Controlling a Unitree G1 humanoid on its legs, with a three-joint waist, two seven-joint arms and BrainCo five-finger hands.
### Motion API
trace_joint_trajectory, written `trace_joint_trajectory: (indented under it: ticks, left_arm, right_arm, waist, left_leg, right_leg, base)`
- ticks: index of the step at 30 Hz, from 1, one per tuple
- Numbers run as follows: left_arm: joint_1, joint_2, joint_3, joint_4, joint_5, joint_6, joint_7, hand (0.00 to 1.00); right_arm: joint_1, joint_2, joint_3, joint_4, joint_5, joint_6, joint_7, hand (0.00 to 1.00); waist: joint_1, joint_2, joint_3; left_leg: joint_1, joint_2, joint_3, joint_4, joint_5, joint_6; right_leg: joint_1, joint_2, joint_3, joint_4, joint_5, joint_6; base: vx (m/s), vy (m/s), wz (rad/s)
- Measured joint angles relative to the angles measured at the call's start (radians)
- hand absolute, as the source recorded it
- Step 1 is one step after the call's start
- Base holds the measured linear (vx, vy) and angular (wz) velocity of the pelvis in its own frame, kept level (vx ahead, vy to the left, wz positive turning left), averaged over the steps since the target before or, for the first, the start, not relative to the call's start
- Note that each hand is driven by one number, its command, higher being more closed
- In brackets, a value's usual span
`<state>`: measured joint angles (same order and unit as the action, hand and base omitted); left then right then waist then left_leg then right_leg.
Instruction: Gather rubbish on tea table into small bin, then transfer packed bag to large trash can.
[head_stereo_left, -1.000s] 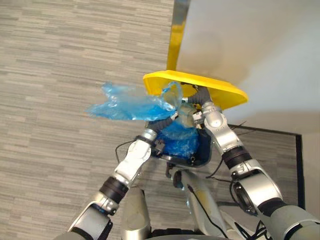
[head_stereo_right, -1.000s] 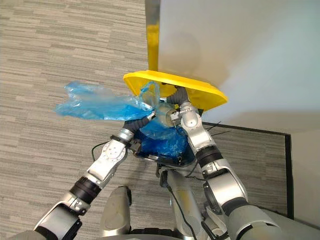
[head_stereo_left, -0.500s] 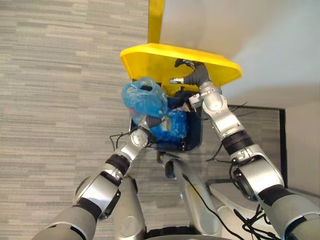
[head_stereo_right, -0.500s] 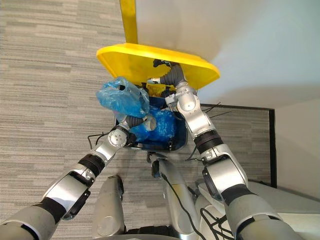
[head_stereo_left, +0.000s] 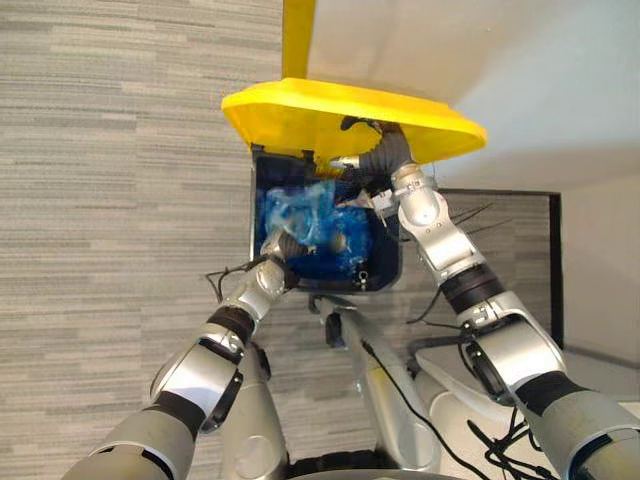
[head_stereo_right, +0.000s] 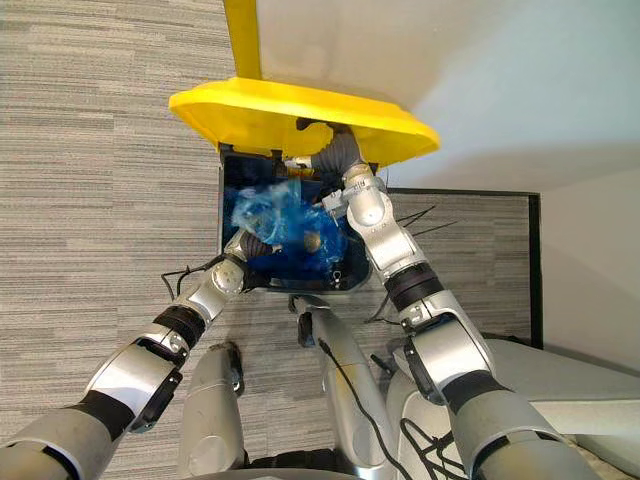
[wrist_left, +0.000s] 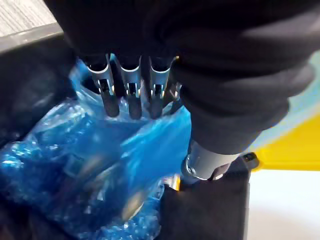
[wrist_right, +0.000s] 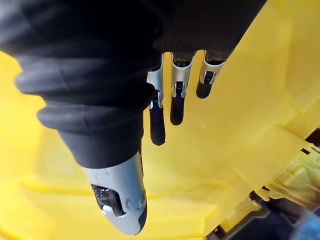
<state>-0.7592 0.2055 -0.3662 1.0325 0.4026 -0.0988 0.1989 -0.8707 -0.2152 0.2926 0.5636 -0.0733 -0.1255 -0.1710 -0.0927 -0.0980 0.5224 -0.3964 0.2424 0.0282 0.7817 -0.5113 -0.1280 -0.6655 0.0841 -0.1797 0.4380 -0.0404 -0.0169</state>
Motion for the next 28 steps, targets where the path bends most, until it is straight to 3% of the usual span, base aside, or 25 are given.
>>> trace_joint_trajectory:
  ticks: [2, 7, 8, 12, 14, 16, 18, 19, 21, 23, 25, 28]
  left_arm:
    - [0.012, -0.003, 0.020, -0.001, 0.002, 0.006, 0.000, 0.00]
    - [0.101, 0.034, 0.040, -0.079, -0.044, 0.004, -0.002, 0.00]
    - [0.173, 0.056, 0.058, -0.153, -0.086, -0.006, -0.003, 0.00]
    - [0.385, 0.105, 0.145, -0.312, -0.195, -0.049, -0.025, 0.00]
    - [0.491, 0.121, 0.212, -0.360, -0.233, -0.064, -0.039, 0.00]
    - [0.666, 0.120, 0.310, -0.406, -0.284, -0.065, -0.066, 0.00]
    - [0.789, 0.106, 0.371, -0.440, -0.330, -0.065, -0.084, 0.00]
    - [0.847, 0.089, 0.417, -0.441, -0.361, -0.063, -0.094, 0.00]
    - [0.913, 0.069, 0.465, -0.452, -0.400, -0.063, -0.107, 0.00]
    - [0.983, 0.062, 0.483, -0.496, -0.423, -0.063, -0.114, 0.00]
    - [1.025, 0.052, 0.488, -0.530, -0.432, -0.062, -0.131, 0.00]
    - [1.044, -0.027, 0.485, -0.533, -0.431, -0.058, -0.159, 0.00]
  right_arm:
    - [0.039, -0.006, 0.000, -0.001, -0.023, -0.001, 0.002, 0.00]
    - [0.206, -0.050, -0.014, -0.113, -0.058, 0.000, 0.024, 0.00]
    - [0.278, -0.049, -0.027, -0.147, -0.058, 0.000, 0.030, 0.00]
    - [0.494, -0.047, -0.064, -0.214, -0.057, 0.000, 0.070, 0.00]
    - [0.579, -0.045, -0.087, -0.227, -0.057, -0.004, 0.091, 0.00]
    - [0.717, -0.045, -0.096, -0.224, -0.066, -0.003, 0.128, 0.00]
    - [0.812, -0.036, -0.115, -0.223, -0.092, -0.004, 0.157, 0.00]
    - [0.869, -0.025, -0.142, -0.208, -0.097, -0.005, 0.175, 0.00]
    - [0.952, -0.007, -0.181, -0.161, -0.098, -0.004, 0.194, 0.00]
    - [1.030, 0.022, -0.215, -0.126, -0.108, -0.004, 0.202, 0.00]
    - [1.096, 0.035, -0.227, -0.107, -0.132, -0.004, 0.209, 0.00]
    - [1.153, 0.052, -0.285, -0.083, -0.134, -0.002, 0.215, 0.00]
  waist:
    - [0.003, 0.000, 0.000]
    - [0.025, 0.001, 0.000]
    - [0.041, 0.003, -0.001]
    - [0.060, 0.005, -0.003]
    - [0.068, 0.003, -0.011]
    - [0.097, 0.010, -0.089]
    - [0.109, 0.022, -0.107]
    - [0.101, 0.027, -0.136]
    - [0.093, 0.050, -0.176]
    - [0.080, 0.042, -0.230]
    - [0.081, 0.017, -0.267]
    - [0.081, 0.019, -0.303]
  left_leg:
    - [0.023, 0.001, -0.004, -0.006, 0.000, 0.000]
    - [0.077, 0.003, -0.055, -0.012, 0.006, -0.018]
    - [0.104, 0.007, -0.060, -0.012, 0.010, -0.024]
    - [0.195, -0.004, -0.069, -0.029, 0.012, -0.026]
    - [0.230, -0.037, -0.053, -0.042, 0.024, -0.007]
    - [0.244, -0.069, 0.014, -0.064, 0.053, 0.029]
    - [0.285, -0.072, 0.070, -0.127, 0.097, 0.070]
    - [0.300, -0.072, 0.083, -0.159, 0.119, 0.077]
    - [0.321, -0.075, 0.088, -0.245, 0.170, 0.078]
    - [0.323, -0.075, 0.083, -0.326, 0.211, 0.074]
    - [0.295, -0.078, 0.086, -0.340, 0.225, 0.063]
    - [0.283, -0.068, 0.116, -0.419, 0.282, 0.041]
  right_leg:
    - [0.018, -0.002, -0.003, 0.011, -0.010, 0.014]
    - [0.077, -0.014, -0.050, 0.043, -0.050, 0.003]
    - [0.111, -0.015, -0.067, 0.034, -0.063, -0.004]
    - [0.226, -0.023, -0.082, 0.006, -0.062, -0.011]
    - [0.255, -0.047, -0.066, -0.017, -0.040, 0.009]
    - [0.266, -0.071, -0.034, -0.082, 0.015, 0.043]
    - [0.290, -0.108, -0.050, -0.069, 0.006, 0.065]
    - [0.273, -0.126, -0.045, 0.084, -0.014, 0.022]
    - [0.293, -0.152, -0.035, 0.289, -0.074, 0.002]
    - [0.349, -0.168, -0.008, 0.388, -0.126, 0.029]
    - [0.428, -0.191, 0.030, 0.363, -0.146, 0.076]
    - [0.445, -0.155, 0.013, 0.216, -0.166, 0.080]
  base:
    - [0.00, -0.010, 0.08]
    - [0.00, -0.032, 0.28]
    - [0.00, -0.022, 0.24]
    - [-0.04, 0.035, 0.20]
    - [-0.13, 0.129, -0.07]
    - [-0.20, 0.250, -0.55]
    - [-0.26, 0.206, -0.54]
    - [-0.25, 0.141, -0.35]
    - [-0.15, 0.091, -0.07]
    - [-0.05, -0.011, 0.00]
    - [-0.02, -0.108, -0.16]
    - [-0.08, -0.090, -0.25]
